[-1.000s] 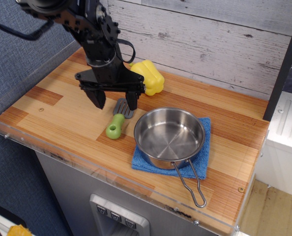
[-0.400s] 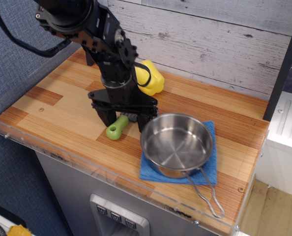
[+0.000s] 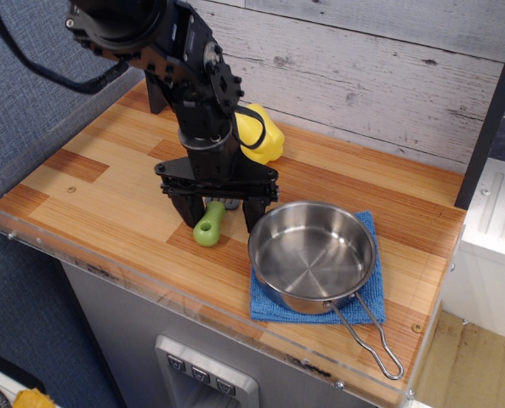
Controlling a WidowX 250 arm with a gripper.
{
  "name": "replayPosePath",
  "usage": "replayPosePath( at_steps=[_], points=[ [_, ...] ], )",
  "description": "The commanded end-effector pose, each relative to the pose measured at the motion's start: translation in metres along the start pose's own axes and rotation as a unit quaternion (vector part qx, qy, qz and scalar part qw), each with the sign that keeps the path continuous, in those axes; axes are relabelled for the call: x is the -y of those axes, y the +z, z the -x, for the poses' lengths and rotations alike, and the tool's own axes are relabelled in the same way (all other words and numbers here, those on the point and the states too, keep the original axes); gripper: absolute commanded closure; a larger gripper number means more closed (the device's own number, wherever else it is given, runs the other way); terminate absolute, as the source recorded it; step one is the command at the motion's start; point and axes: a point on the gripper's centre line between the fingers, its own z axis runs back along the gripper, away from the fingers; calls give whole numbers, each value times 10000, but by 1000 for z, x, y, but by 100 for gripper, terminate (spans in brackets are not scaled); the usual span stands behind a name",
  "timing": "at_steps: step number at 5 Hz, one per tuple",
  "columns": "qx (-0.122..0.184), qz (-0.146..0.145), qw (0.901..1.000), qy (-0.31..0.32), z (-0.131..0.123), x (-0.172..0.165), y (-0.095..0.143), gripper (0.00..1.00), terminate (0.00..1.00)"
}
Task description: Pick up the spatula and place it on the middle left of the table
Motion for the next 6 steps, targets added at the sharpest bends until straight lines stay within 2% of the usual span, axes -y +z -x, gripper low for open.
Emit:
replayPosePath(
  at_steps=[1, 3, 5, 6],
  points=[
    [226, 13, 9995, 230, -16, -9, 10, 100, 0],
    [265, -9, 9991, 320, -22, -12, 15, 100, 0],
    [484, 52, 9979, 438, -35, -12, 44, 100, 0],
    [609, 51, 9960, 655, -46, -26, 60, 100, 0]
  ],
)
